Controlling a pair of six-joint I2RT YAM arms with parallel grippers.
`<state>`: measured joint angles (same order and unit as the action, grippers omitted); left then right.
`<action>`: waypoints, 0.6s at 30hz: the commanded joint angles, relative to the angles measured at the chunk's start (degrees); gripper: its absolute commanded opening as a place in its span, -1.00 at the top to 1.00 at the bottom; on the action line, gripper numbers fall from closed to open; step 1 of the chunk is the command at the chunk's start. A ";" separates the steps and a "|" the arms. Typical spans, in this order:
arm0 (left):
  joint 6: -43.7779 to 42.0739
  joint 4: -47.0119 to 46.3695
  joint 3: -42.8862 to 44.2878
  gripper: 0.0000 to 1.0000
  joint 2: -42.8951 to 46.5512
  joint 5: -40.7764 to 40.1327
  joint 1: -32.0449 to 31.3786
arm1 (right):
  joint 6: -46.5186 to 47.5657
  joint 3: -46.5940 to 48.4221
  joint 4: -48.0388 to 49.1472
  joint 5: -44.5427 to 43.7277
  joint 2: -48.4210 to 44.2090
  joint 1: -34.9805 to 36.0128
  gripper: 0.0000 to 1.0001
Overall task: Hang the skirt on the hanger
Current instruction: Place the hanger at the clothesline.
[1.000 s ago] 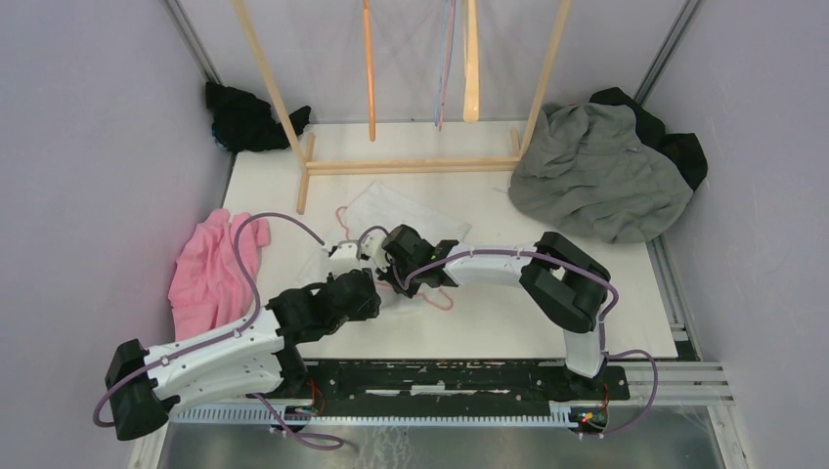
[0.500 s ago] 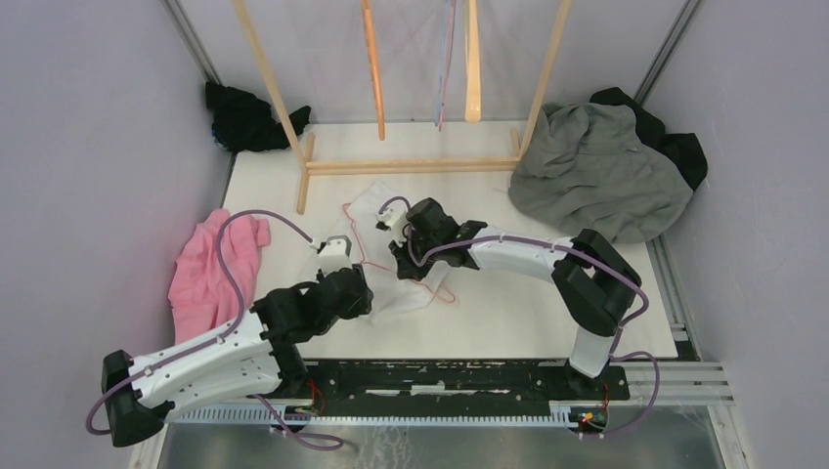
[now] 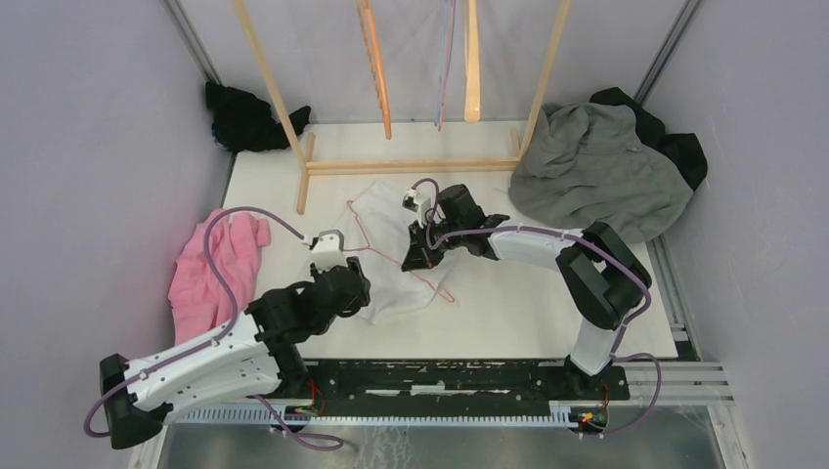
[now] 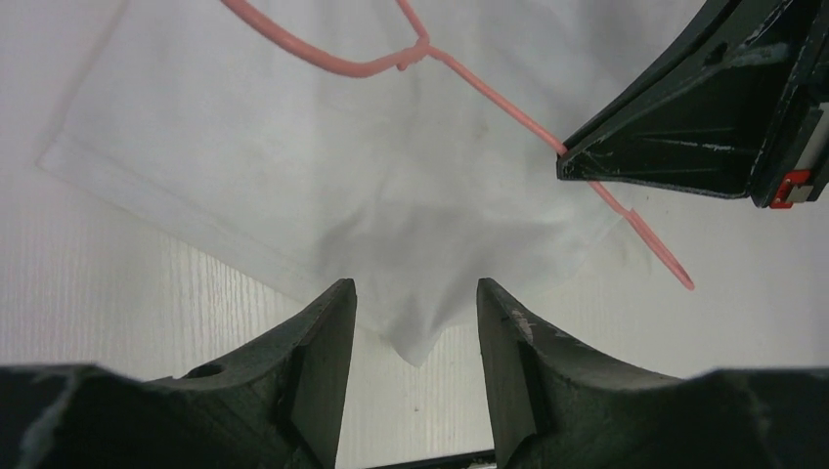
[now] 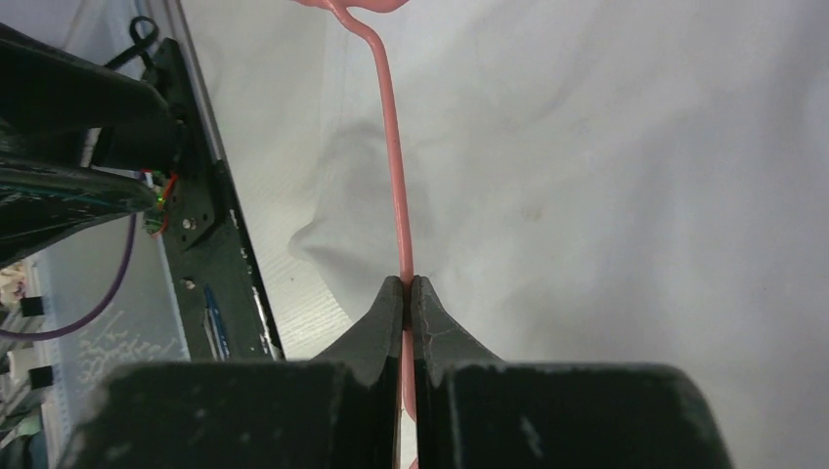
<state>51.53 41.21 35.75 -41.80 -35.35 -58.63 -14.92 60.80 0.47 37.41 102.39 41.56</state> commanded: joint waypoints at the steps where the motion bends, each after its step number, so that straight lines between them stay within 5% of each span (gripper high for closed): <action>1: -5.29 -10.14 1.57 -0.14 -1.67 -6.64 -0.18 | -4.04 -0.33 8.30 8.61 -0.08 -0.44 0.97; 12: -5.40 -15.47 6.03 -0.67 -8.97 -18.68 0.47 | -5.93 -1.72 11.35 10.94 0.44 -1.01 0.97; 18: -5.42 -14.20 10.82 -0.73 -17.47 -12.08 7.24 | -6.33 -2.70 12.42 10.66 0.04 -1.09 0.97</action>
<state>47.03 28.49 43.13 -56.23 -48.18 -55.66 -20.67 58.28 7.79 45.43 102.87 40.75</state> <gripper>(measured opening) 0.861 0.038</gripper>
